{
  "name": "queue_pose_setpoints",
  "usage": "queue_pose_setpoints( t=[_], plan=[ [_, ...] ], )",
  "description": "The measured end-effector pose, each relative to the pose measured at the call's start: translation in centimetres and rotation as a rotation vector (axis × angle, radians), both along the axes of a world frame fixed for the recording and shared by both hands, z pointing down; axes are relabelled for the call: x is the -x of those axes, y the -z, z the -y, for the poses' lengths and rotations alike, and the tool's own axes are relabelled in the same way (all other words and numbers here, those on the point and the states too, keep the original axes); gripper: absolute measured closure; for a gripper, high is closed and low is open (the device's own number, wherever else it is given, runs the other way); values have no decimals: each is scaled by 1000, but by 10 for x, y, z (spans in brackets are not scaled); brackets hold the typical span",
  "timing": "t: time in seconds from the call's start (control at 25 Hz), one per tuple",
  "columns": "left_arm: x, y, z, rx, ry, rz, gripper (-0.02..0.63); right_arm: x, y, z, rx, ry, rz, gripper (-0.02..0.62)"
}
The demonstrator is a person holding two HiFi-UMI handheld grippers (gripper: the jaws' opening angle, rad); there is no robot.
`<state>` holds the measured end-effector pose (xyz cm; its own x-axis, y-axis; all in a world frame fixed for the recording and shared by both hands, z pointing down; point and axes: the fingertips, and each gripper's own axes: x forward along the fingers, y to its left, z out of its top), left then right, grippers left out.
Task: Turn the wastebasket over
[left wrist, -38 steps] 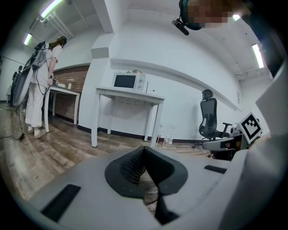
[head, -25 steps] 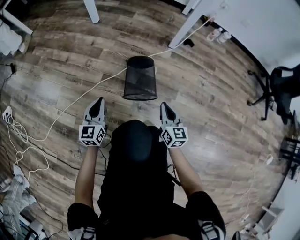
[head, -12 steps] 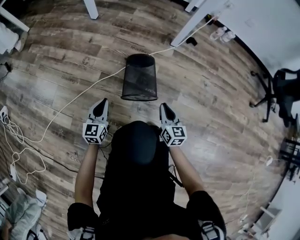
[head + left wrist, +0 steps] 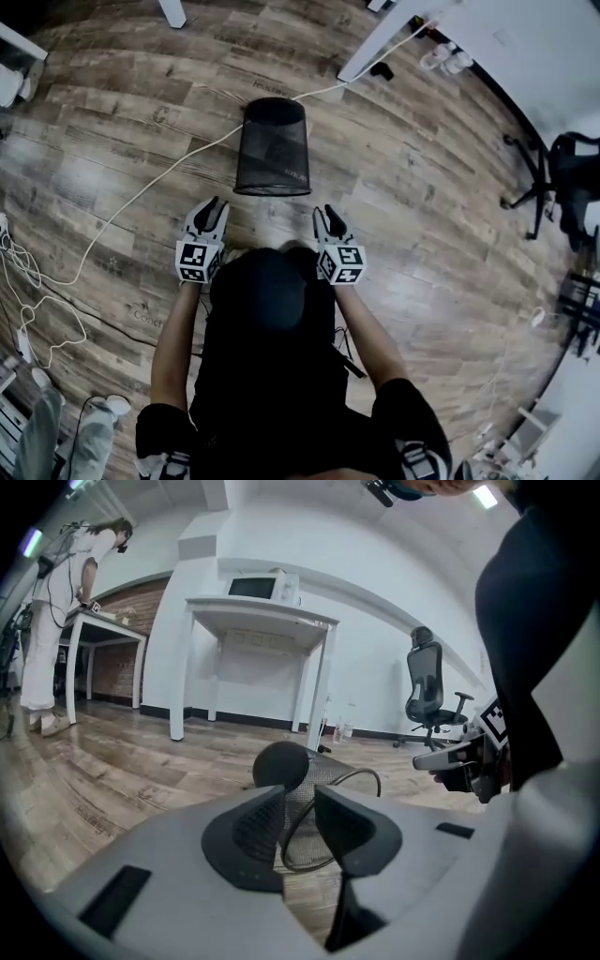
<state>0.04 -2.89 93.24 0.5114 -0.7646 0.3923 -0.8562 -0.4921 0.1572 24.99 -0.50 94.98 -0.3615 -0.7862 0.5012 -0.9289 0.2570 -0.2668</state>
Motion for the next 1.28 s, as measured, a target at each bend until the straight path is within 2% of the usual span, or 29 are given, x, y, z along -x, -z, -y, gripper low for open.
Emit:
queue_pose_setpoints(
  t=[0.52,1.2,1.28],
  plan=[
    [-14,-72,12,103,-26,74,448,-3,-78,17,115,19,-73,479],
    [-17,-115,28,154,-4,120,449,1,-137,35,216,7,-103,474],
    [-18,-120,28,163,-1,130,473,0,-139,35,222,0,-99,474]
  ],
)
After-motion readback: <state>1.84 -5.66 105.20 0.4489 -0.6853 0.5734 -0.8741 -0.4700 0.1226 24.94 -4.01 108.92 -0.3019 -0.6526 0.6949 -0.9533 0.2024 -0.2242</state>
